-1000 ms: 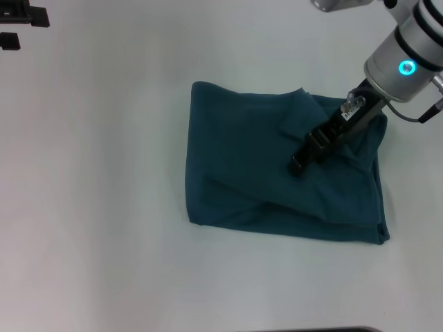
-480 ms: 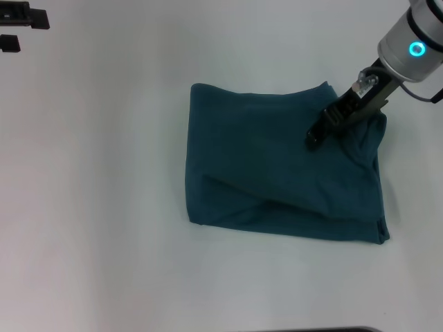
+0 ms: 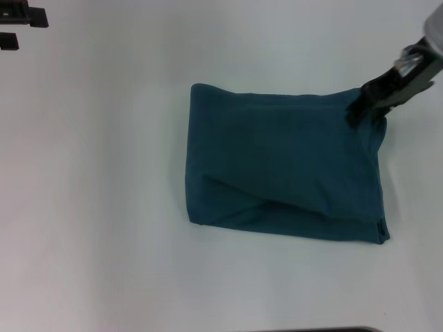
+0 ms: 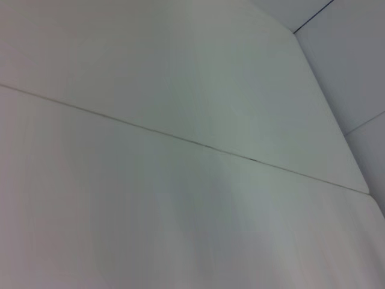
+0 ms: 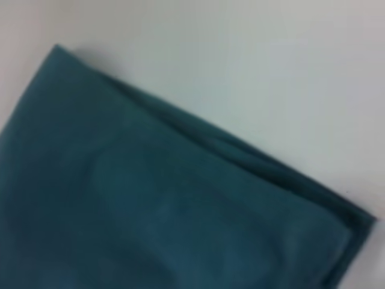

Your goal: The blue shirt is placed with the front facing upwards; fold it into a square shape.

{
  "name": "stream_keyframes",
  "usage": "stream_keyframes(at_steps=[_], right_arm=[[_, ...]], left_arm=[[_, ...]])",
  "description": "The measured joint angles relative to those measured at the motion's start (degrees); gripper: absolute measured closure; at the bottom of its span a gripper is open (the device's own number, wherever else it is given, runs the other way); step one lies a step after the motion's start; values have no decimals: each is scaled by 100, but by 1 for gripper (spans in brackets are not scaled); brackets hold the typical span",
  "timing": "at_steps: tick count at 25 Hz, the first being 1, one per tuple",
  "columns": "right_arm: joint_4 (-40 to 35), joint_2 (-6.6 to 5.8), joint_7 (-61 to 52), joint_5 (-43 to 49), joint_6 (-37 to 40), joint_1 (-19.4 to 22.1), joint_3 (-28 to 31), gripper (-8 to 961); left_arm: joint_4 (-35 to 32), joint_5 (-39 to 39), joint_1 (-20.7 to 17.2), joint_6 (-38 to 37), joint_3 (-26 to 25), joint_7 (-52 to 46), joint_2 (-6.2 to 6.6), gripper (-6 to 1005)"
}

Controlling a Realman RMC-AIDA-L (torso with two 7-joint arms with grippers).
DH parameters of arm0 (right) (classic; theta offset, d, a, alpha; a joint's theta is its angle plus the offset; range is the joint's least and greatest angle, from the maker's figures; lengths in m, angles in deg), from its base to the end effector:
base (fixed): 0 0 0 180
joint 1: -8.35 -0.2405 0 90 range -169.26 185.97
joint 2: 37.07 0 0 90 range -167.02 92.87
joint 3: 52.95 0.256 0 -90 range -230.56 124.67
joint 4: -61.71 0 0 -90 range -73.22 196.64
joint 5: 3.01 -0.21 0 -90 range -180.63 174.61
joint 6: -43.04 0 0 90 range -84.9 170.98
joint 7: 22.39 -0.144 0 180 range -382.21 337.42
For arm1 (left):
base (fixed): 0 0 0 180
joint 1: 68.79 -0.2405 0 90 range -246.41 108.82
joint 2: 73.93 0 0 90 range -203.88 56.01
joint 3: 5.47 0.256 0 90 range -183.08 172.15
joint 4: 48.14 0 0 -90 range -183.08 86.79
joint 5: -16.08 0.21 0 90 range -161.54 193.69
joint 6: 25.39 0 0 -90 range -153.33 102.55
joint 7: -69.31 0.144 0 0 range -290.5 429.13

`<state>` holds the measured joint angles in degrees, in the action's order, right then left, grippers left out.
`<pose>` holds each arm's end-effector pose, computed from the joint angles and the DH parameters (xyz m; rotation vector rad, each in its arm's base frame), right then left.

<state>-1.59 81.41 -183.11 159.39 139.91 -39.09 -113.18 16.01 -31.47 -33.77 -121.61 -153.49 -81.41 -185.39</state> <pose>0.1950 0.3865 0.0345 -2.2402 1.4646 -0.5550 -0.2512 0.3713 0.1368 -2.1332 -1.6938 -0.4740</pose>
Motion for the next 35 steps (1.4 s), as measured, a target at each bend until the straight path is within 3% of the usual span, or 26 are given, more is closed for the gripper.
stream_keyframes(at_steps=[4, 11, 15, 19, 22, 27, 33, 35], right_arm=[[-28, -36, 241, -102, 93, -15, 439, 373], [1, -35, 721, -1487, 555, -48, 635, 374], [201, 84, 1015, -1858, 872, 29, 600, 374], [456, 103, 1168, -1896, 983, 193, 478, 374], [477, -8, 1217, -1878, 992, 358, 528, 373], [510, -302, 1327, -1912, 1126, 594, 896, 373], [523, -356, 1632, -1923, 1245, 925, 1388, 374], [523, -397, 1725, -1922, 1218, 986, 1655, 374]], left_arm=[[0, 12, 5, 16, 1, 7, 1, 125], [0, 16, 21, 29, 2, 9, 10, 126], [-14, 22, 22, 92, 2, 4, 13, 126], [-78, 23, 24, 145, 10, -15, 57, 126], [-166, 23, 34, 126, 49, 2, 95, 126], [-198, 23, 20, 0, 69, 119, 136, 125], [-466, 25, -15, -397, 75, 684, 139, 126], [-623, 26, -6, -568, 223, 717, 76, 125]])
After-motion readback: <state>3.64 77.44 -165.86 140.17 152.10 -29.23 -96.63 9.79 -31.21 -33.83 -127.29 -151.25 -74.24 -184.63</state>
